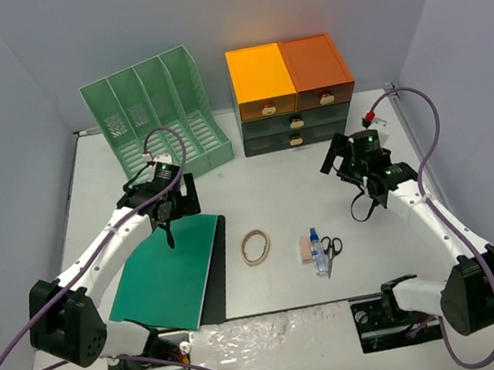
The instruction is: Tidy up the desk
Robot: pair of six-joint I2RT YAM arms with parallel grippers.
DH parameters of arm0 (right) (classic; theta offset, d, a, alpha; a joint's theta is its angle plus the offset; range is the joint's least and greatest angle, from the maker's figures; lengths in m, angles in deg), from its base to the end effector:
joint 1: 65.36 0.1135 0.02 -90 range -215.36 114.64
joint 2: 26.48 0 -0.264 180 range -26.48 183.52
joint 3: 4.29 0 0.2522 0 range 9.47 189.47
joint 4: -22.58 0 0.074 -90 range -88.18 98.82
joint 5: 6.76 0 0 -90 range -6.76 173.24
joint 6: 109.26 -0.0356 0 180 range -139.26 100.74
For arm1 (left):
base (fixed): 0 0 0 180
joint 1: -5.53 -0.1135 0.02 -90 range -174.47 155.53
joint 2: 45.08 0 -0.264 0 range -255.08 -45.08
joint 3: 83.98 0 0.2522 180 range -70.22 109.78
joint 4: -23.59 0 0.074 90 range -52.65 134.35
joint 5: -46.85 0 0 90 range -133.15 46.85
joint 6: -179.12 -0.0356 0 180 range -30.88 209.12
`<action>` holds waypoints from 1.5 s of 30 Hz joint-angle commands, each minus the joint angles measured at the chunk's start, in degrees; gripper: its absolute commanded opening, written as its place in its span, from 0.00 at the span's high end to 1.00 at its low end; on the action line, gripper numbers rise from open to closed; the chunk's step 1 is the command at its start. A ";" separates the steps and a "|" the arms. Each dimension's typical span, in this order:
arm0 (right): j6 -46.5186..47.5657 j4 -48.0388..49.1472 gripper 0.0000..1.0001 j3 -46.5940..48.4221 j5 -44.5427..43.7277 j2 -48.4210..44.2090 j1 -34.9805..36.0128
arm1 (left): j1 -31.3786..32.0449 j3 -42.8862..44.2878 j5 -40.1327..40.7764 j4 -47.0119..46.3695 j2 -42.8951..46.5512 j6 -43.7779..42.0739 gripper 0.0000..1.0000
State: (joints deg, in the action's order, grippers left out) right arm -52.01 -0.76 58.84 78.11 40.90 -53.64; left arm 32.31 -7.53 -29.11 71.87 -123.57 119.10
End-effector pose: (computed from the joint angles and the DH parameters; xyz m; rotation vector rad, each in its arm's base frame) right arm 0.2621 0.0511 0.2878 0.4335 2.0272 0.3891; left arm 0.2616 -0.1224 0.2797 -0.1748 2.4132 -0.1527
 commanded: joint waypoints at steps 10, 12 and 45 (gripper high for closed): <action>-5.02 2.48 0.00 -10.81 3.41 -6.20 10.46 | 6.30 1.11 -0.30 0.77 -1.61 0.82 0.03; -5.66 1.54 0.00 -11.27 3.76 -6.43 11.05 | 7.24 1.46 -0.18 0.90 -2.37 1.14 0.03; -7.74 15.82 0.00 8.01 8.20 19.64 36.37 | -4.69 -2.06 11.69 17.01 4.12 11.32 0.03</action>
State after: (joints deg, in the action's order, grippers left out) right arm -57.94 6.37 62.54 83.31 58.10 -19.79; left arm 33.80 -7.24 -17.77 85.47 -126.88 127.44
